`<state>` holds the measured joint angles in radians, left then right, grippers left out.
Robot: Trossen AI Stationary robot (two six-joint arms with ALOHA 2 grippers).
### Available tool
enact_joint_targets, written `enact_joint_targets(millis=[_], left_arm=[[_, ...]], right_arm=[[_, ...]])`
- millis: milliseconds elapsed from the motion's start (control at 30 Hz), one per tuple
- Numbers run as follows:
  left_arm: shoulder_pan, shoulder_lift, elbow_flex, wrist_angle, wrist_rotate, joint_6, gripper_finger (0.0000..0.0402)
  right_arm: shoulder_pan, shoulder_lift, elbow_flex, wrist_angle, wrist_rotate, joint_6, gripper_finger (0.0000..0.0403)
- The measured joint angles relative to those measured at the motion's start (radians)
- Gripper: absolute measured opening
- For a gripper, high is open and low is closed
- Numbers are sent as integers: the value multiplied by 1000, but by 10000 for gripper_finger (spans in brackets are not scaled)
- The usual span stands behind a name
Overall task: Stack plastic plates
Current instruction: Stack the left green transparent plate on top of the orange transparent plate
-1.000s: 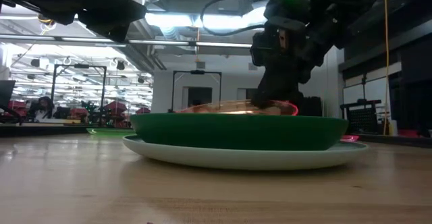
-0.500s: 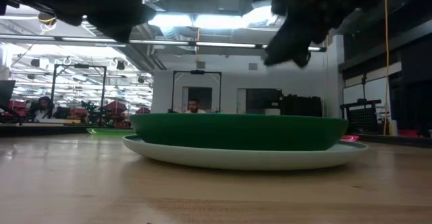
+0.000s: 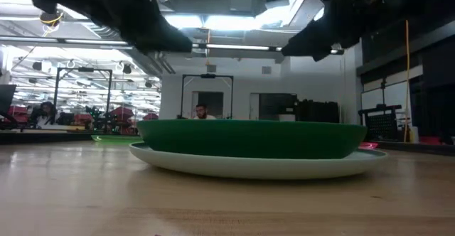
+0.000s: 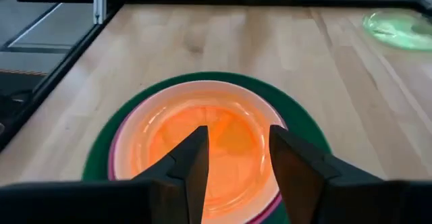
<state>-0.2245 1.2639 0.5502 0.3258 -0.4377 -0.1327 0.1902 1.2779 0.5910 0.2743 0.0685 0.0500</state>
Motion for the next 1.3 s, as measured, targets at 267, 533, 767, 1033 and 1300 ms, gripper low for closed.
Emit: enact_joint_targets(millis=[267,533,767,1033,1300], left_arm=[[169,-54,1,-289,1,-79,117],[340,-54,2,-460,12,-96,117],[511,-54,49,-663,12,-34,117],[708,-14,106,-823,96,60,117],[831,102,108,-793,168,230,117]], right_arm=[[-1,0,-135,253,33,-79,147],[-1,0,-136,260,46,-81,147],[-1,1,-136,233,60,-87,147],[-1,0,-136,280,123,-104,147],[0,0,-135,179,97,10,147]])
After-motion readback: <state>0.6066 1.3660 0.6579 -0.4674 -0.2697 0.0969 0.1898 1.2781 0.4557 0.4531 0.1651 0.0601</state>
